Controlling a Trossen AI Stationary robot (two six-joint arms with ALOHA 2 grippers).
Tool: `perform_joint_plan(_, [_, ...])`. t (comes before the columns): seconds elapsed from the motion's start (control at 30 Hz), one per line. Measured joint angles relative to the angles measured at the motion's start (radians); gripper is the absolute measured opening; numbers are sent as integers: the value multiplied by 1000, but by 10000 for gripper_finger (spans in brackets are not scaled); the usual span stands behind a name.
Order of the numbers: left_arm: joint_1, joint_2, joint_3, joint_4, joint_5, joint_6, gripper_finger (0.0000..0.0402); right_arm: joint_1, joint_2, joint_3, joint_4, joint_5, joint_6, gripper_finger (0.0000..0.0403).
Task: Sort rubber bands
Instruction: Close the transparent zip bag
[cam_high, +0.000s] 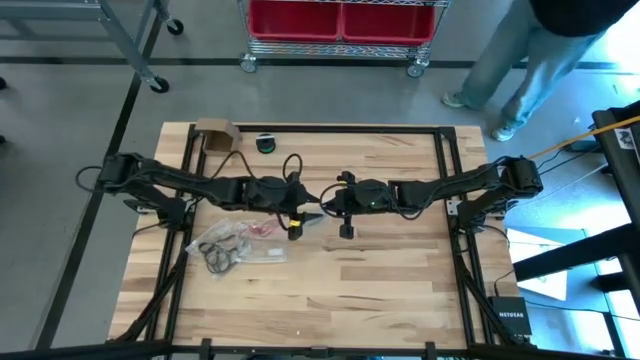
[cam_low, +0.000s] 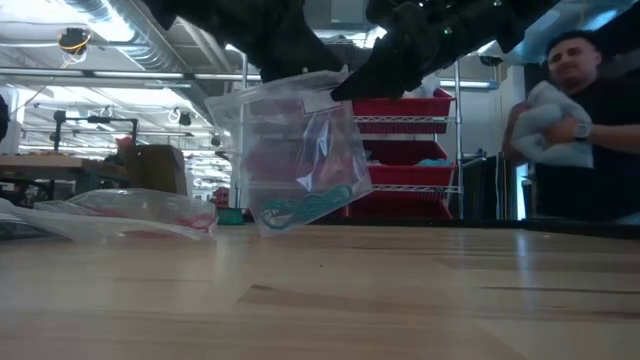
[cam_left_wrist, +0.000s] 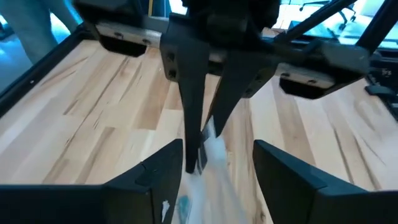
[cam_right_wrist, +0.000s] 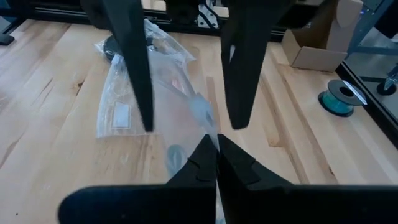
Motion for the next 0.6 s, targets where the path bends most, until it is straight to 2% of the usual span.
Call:
perform_joint_plan(0.17, [3, 14, 0, 5, -5, 5, 156, 0, 0, 0, 1, 0, 0, 0])
perform_joint_plan(0.6, [4, 9, 0, 0, -20, 42, 14, 0, 0, 0, 0, 1, 0, 0])
